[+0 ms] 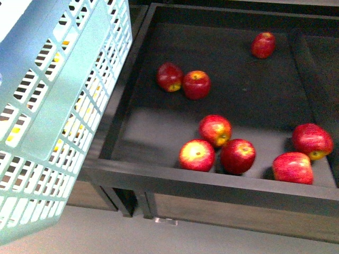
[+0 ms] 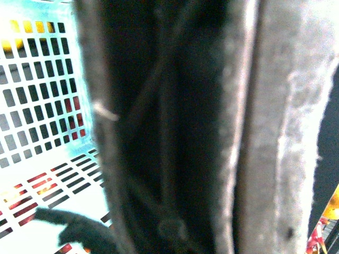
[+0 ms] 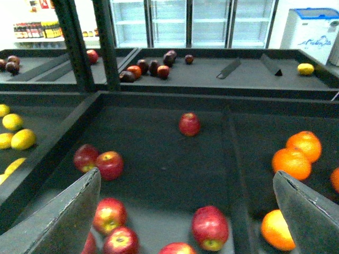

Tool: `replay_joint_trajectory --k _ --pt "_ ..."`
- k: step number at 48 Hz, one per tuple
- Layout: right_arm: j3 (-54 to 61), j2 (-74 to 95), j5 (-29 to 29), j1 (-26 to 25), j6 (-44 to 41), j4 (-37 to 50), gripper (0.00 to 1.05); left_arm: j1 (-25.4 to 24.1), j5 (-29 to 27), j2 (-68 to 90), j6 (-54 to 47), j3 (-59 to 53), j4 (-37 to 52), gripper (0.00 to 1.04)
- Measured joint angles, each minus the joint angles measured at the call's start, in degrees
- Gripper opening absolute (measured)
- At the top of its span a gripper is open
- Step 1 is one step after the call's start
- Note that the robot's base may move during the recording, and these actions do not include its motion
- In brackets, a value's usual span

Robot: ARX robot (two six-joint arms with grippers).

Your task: Pick lemon and mango into basket

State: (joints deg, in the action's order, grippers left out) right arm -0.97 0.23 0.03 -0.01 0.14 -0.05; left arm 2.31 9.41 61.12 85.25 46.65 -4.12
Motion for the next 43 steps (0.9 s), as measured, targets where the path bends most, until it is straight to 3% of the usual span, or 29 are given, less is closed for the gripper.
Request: replay_joint_trajectory --k 43 --pt "0.00 -0.02 0.09 0.02 -0.02 0.00 0.96 -0.07 0.00 0.02 -0.04 0.00 0.00 0.14"
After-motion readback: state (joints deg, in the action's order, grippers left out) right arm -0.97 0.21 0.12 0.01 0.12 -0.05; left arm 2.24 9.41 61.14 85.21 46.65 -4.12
